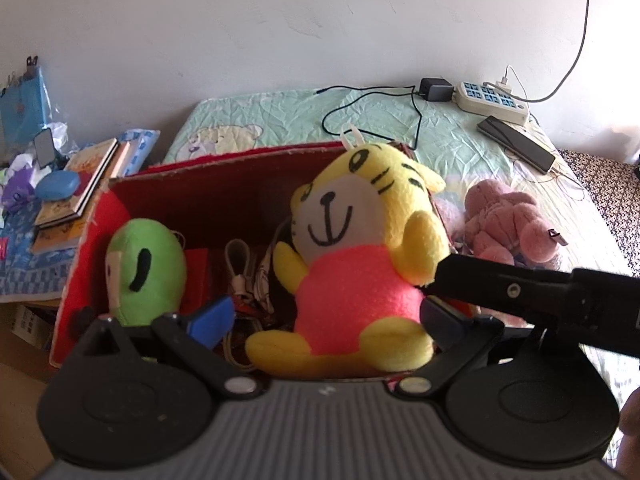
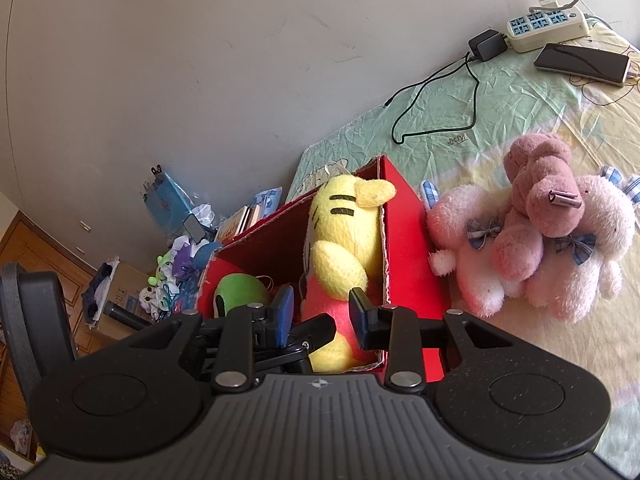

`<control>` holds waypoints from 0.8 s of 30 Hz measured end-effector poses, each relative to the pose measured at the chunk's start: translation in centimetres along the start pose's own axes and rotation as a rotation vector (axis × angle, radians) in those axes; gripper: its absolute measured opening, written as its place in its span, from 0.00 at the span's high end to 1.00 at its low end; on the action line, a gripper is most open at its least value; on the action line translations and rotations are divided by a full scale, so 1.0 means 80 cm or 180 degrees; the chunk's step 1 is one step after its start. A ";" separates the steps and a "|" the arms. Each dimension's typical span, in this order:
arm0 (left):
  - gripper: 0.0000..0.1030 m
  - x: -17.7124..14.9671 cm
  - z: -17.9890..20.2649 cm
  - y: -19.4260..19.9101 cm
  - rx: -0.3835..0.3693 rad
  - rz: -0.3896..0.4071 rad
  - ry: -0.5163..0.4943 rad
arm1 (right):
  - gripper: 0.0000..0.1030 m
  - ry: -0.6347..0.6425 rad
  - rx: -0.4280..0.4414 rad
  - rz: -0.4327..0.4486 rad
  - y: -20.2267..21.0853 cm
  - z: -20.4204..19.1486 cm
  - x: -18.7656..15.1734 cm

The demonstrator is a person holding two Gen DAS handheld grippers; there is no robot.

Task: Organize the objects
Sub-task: 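Lower the tiger plush into the red box and open the right gripper, then move the right gripper to the pink teddy bear on the bed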

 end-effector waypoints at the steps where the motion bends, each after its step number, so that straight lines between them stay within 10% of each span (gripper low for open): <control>1: 0.03 0.000 -0.001 0.002 0.0011 0.0004 0.0011 | 0.66 -0.0005 0.0011 0.0006 0.001 0.000 0.000; 24: 0.05 0.008 0.008 0.052 0.0359 0.0190 0.0154 | 0.65 -0.0049 0.0225 -0.0075 0.031 0.025 0.008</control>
Point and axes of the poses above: each gripper's, at about its wrist camera, not at the fingertips, and y roughly against the way its jaws point, z to its right, x to its top, the point moved 4 cm from there along -y, roughly the way its jaws point, and after that the axes turned 6 degrees about -y, right-handed, at the moved point
